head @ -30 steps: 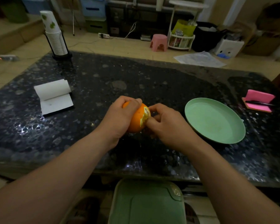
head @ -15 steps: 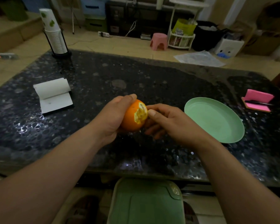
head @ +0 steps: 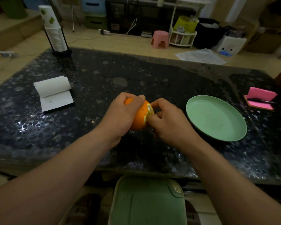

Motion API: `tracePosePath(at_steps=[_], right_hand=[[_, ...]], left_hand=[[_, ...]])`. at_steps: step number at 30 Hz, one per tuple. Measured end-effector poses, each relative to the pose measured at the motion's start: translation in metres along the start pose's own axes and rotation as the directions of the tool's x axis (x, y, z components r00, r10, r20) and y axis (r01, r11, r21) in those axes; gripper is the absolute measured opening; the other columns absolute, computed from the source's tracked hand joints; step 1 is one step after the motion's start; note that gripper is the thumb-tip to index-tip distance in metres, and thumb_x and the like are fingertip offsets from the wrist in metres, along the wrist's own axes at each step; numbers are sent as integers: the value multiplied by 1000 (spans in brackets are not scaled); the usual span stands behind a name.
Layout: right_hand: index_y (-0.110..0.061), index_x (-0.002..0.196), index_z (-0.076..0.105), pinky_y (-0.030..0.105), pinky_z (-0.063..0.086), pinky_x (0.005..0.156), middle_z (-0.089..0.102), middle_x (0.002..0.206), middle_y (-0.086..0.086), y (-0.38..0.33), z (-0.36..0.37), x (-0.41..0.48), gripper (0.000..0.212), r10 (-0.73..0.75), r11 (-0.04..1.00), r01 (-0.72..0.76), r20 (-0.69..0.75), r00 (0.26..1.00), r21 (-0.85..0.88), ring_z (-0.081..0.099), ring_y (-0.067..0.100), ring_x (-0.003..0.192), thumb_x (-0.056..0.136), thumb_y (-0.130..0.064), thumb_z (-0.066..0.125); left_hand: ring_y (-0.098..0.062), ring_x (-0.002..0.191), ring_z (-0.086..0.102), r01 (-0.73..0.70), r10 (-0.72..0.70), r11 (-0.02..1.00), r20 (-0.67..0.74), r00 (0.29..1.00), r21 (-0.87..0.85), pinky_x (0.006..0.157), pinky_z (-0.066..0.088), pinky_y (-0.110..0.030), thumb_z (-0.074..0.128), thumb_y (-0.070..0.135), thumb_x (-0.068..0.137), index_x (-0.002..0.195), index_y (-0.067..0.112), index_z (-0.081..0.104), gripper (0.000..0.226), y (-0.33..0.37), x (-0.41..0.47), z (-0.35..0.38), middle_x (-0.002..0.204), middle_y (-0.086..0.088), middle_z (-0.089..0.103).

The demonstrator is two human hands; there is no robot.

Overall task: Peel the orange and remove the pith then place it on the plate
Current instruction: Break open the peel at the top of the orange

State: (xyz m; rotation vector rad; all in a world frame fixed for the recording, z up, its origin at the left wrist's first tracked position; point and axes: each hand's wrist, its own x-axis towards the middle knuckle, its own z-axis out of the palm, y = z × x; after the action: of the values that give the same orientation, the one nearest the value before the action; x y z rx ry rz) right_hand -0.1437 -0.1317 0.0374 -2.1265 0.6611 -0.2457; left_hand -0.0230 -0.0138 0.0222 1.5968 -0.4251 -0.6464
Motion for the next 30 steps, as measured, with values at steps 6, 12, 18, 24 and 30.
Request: tracePosePath(at_steps=[6,12,18,24,30], right_hand=[[-31,113,64,39,59,59,76,76,-1,4,-3,1,21,-53,998,53,-33,998,20,73,14,62,99,-16,61],[-31,129,64,36,57,65,80,93,-3,4,-17,1,32,-54,982,29,129,990,188,78,21,79,103,-13,59],[-31,123,63,35,57,65,80,94,-4,4,-16,1,21,-86,985,66,121,989,162,79,18,78,105,-43,62],[-32,118,65,24,56,60,76,85,-7,5,-15,1,13,-123,992,126,77,989,-26,73,6,73,108,-37,56],[-31,104,63,43,57,62,70,76,-6,8,-9,2,8,-171,952,164,-5,985,-258,65,10,66,101,-38,62]], left_hand=[[-26,96,73,60,-58,993,24,998,-101,75,64,-49,63,50,102,113,24,64,28,5,2,0,115,-8,71],[-40,106,75,180,-164,962,93,982,-204,89,58,-67,62,57,100,131,21,61,47,8,8,-11,126,-19,72],[-37,108,75,188,-162,965,148,976,-181,88,62,-61,65,56,99,130,22,63,46,4,9,-17,125,-17,73],[-36,106,76,187,-168,973,145,975,-134,77,65,-52,63,55,100,130,20,64,46,3,8,-17,122,-15,74],[-35,101,74,162,-149,981,121,981,-106,73,63,-52,62,49,102,127,15,63,42,0,6,-5,124,-21,71]])
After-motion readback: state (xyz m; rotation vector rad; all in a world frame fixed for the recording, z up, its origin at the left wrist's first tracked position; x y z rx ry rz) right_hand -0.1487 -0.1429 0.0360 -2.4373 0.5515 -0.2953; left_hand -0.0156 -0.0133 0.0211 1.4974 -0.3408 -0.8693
